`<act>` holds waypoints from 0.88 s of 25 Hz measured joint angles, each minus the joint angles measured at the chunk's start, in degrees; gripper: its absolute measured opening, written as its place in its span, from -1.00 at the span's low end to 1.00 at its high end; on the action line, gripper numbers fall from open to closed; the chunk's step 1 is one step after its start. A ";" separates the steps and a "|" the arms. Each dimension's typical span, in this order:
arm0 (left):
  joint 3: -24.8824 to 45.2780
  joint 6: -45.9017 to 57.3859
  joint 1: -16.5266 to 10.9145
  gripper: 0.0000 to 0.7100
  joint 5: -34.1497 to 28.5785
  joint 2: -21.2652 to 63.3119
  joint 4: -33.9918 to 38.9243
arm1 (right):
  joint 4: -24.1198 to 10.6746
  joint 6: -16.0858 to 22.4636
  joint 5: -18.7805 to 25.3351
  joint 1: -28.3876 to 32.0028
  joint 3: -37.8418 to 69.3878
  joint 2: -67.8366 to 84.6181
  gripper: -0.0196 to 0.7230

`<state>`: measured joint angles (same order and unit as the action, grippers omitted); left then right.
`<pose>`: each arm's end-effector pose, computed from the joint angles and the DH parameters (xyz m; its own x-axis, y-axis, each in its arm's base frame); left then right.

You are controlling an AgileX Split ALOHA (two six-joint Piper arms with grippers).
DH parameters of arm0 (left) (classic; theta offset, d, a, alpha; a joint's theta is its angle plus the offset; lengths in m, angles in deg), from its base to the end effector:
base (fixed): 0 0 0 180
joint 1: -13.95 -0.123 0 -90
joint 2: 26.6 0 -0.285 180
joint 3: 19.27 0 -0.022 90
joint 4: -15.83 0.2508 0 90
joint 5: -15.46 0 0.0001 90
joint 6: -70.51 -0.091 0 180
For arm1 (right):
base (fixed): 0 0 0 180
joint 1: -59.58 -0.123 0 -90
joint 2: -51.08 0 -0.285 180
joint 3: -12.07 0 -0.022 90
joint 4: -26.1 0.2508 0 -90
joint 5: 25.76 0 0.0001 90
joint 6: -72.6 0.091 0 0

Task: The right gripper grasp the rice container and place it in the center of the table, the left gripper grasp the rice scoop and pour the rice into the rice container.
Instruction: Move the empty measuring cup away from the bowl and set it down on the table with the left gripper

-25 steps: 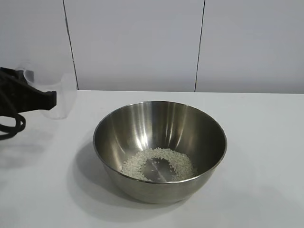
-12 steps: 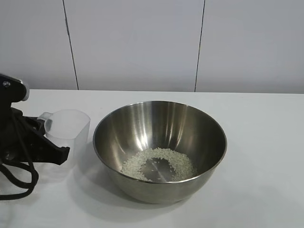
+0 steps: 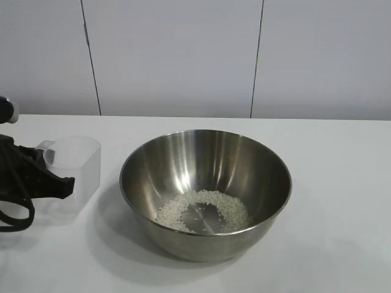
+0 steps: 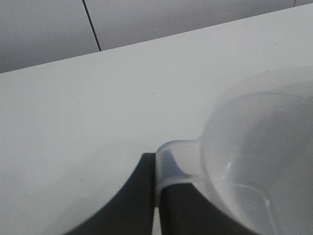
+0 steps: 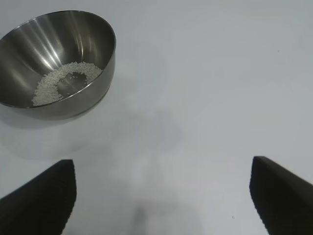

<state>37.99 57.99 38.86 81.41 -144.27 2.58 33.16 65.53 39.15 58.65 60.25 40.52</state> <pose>0.2441 -0.0923 0.0976 -0.2728 0.2588 -0.9266 0.2684 0.9454 0.1850 -0.0020 0.0101 0.2742 -0.5425 -0.0792 -0.8363 -0.1478 0.9890 0.0021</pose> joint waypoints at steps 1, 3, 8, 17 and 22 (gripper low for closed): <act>0.00 0.05 -0.71 -0.98 0.00 0.00 1.34 | 0.00 0.00 0.00 0.00 0.00 0.00 0.83; 0.00 0.19 -1.69 -0.98 0.00 0.00 2.96 | 0.00 0.00 0.00 0.00 0.00 0.00 0.83; 0.00 0.26 -2.26 -0.98 0.06 -0.56 3.86 | 0.00 0.00 0.00 0.00 0.00 0.00 0.83; -0.16 0.99 -2.26 -0.98 -0.01 -5.46 4.84 | 0.00 0.00 0.00 0.00 0.00 0.00 0.83; -0.16 1.06 -2.26 -0.97 0.05 -6.17 4.84 | 0.00 0.00 0.00 0.00 0.00 0.00 0.83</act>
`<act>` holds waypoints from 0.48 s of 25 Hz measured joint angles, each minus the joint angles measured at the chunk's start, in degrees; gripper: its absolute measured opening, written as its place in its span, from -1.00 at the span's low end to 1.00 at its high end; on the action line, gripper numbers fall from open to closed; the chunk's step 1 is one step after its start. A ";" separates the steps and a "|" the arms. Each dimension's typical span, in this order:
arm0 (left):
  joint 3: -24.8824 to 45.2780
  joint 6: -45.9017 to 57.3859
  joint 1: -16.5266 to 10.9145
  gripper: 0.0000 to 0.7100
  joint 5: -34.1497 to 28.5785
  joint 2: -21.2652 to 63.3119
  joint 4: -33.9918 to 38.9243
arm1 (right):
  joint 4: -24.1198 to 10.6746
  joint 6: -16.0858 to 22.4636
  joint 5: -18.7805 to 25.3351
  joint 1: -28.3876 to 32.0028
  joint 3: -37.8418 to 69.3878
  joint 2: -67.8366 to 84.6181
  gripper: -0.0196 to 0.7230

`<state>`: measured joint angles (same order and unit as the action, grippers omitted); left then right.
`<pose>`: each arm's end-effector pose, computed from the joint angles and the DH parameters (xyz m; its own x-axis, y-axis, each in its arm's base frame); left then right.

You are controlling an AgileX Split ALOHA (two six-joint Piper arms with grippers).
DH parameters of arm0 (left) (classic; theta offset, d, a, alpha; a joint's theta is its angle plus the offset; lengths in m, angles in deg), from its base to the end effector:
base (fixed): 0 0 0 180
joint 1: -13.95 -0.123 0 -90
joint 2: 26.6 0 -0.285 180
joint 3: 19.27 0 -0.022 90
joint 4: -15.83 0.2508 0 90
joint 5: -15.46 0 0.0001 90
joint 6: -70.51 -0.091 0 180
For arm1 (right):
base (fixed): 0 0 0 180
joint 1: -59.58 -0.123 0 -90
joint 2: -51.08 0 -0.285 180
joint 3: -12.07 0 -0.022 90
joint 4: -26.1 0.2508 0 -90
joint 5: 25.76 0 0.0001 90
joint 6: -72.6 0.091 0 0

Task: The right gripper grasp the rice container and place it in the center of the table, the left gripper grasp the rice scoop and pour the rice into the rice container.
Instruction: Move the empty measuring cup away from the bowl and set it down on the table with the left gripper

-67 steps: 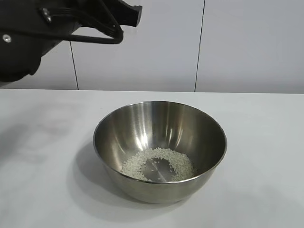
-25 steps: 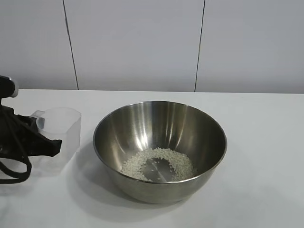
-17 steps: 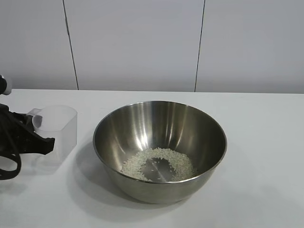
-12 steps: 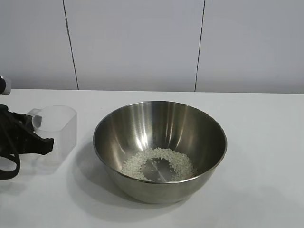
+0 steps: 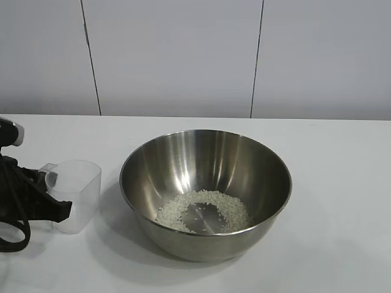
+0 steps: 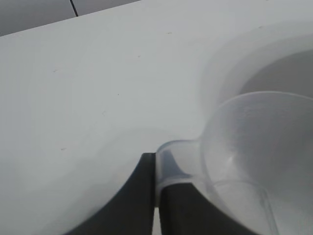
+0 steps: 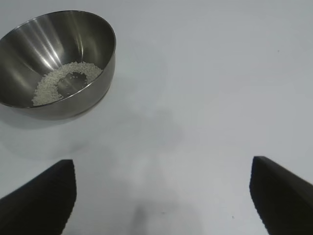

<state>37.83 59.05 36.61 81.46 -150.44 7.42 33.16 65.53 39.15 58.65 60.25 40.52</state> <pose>0.2429 -0.0882 0.0701 -0.3510 0.2963 -0.8883 0.3223 0.9289 0.1825 -0.0020 0.0101 0.2742 -0.5425 -0.0792 -0.8363 -0.1478 0.9890 0.0021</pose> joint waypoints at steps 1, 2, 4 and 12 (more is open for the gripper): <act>0.00 0.05 0.00 -0.95 0.00 -0.60 0.00 | 0.00 0.00 0.00 0.00 0.00 0.00 0.83; 0.00 0.05 0.00 -0.93 0.05 -1.10 0.00 | 0.00 0.00 0.00 0.00 0.00 0.00 0.83; 0.00 0.05 0.00 -0.84 -0.01 -2.18 0.17 | 0.00 0.00 0.00 0.00 0.00 0.00 0.83; 2.29 0.44 -0.01 0.19 -0.01 -2.54 0.64 | 0.00 0.00 0.04 0.00 0.00 0.00 0.83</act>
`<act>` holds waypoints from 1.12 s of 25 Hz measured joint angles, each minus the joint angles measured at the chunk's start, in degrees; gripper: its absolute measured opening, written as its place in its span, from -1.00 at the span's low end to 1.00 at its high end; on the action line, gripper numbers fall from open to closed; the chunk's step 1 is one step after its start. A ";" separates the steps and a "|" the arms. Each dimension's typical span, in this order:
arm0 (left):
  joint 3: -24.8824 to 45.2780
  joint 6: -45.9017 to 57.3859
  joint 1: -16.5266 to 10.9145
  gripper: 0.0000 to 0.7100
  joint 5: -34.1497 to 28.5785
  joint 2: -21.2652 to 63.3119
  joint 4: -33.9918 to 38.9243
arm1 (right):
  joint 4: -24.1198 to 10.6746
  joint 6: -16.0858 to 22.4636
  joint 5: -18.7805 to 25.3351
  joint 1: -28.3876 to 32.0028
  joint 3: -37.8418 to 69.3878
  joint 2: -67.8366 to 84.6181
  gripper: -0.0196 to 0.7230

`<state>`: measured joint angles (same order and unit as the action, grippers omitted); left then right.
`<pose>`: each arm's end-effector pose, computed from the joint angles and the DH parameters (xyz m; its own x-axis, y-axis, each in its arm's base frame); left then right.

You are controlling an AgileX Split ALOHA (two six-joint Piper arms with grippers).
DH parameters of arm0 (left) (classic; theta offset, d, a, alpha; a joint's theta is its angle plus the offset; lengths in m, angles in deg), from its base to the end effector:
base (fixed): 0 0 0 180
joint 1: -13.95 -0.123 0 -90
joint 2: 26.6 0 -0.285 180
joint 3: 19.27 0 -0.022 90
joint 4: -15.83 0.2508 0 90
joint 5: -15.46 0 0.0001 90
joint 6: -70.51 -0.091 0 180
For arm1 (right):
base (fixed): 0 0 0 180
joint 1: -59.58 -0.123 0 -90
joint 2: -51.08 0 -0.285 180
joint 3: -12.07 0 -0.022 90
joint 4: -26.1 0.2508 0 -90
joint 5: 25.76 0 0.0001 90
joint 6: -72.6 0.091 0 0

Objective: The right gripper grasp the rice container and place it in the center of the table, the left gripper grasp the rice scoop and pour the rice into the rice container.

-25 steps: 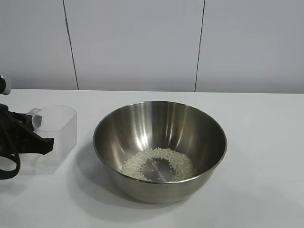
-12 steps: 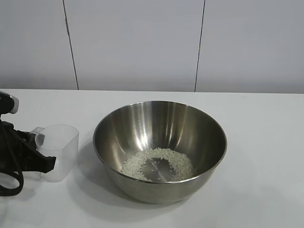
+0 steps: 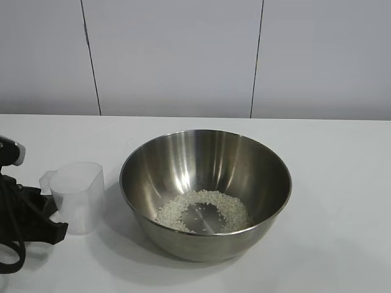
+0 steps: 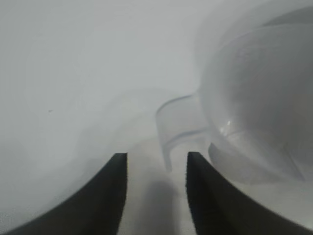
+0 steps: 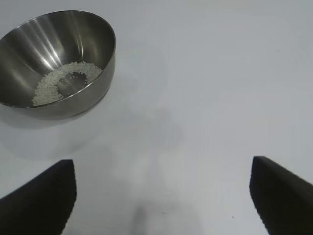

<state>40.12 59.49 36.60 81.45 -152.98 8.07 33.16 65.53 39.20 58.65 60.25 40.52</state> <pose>0.2294 -0.0836 0.0555 -0.4181 0.3213 -0.8497 0.3439 0.9217 0.1793 -0.0020 0.0101 0.2741 -0.5432 -0.0794 -0.8358 -0.1479 0.9890 0.0022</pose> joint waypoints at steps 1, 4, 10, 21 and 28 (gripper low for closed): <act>0.39 0.21 0.00 0.34 0.00 0.00 0.00 | 0.00 0.00 0.00 0.00 0.00 0.00 0.83; 1.80 0.77 0.00 0.75 0.05 0.00 0.06 | 0.00 0.00 0.00 0.00 0.00 0.00 0.83; 5.23 2.59 0.00 0.94 0.63 0.74 1.01 | 0.00 0.00 0.00 0.00 0.00 0.00 0.83; 9.74 2.59 0.00 0.95 0.09 17.57 0.67 | 0.00 0.00 0.00 0.00 0.00 0.00 0.83; -0.13 -4.99 -0.05 0.95 -34.16 31.72 -4.80 | 0.00 0.00 0.00 0.00 0.00 0.00 0.83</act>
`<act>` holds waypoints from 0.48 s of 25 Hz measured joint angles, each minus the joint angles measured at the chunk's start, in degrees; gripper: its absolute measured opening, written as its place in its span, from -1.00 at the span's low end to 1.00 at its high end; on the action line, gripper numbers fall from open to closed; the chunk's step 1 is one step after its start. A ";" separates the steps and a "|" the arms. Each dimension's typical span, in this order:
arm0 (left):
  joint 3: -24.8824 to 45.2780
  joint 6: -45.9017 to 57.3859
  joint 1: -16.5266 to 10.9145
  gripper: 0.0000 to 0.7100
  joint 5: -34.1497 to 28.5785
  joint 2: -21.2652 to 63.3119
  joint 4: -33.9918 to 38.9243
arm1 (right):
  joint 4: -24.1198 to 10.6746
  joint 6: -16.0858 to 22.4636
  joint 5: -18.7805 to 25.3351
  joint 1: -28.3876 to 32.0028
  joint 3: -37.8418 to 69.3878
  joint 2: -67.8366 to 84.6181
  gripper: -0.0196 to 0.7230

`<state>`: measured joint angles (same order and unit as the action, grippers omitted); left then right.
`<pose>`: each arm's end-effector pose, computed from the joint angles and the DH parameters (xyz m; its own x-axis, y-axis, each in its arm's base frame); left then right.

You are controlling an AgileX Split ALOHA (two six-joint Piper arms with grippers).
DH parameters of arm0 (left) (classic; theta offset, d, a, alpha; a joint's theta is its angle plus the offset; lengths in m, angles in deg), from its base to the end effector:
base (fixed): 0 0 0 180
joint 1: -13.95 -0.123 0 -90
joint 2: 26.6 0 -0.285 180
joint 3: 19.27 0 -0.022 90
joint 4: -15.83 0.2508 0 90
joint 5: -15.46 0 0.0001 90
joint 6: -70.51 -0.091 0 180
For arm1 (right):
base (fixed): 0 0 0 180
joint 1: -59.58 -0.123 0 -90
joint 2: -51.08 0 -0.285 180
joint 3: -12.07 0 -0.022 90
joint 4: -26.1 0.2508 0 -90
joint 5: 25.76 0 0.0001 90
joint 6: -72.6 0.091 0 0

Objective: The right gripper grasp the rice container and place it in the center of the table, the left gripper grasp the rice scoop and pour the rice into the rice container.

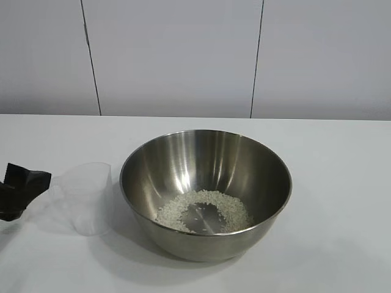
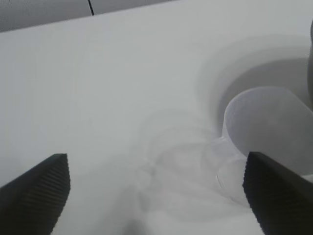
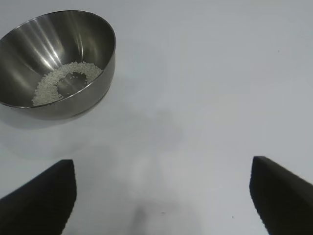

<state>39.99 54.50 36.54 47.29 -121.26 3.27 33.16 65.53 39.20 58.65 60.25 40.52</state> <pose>0.2156 -0.0784 0.1425 -0.4698 0.2947 -0.8321 0.3373 0.9310 0.1393 -0.0020 0.0101 0.2741 -0.5432 -0.0794 -0.8358 -0.1479 0.9890 0.0022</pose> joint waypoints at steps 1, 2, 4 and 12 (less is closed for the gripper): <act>-3.28 -2.10 -0.16 0.95 -6.86 1.71 -1.51 | 0.00 0.00 0.00 0.00 0.00 0.00 0.83; -6.29 -3.71 -0.58 0.95 -13.54 3.57 -2.60 | 0.00 0.00 0.00 0.00 0.00 0.00 0.83; -14.32 -6.14 -3.03 0.95 -25.98 6.19 -4.57 | 0.00 0.00 0.00 0.00 0.00 0.00 0.83; -42.06 -7.11 -26.12 0.94 -66.18 7.02 -5.44 | 0.00 0.00 0.00 0.00 0.00 0.00 0.83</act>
<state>-2.07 47.39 10.42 -18.89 -114.24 -2.16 33.16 65.53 39.20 58.65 60.25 40.52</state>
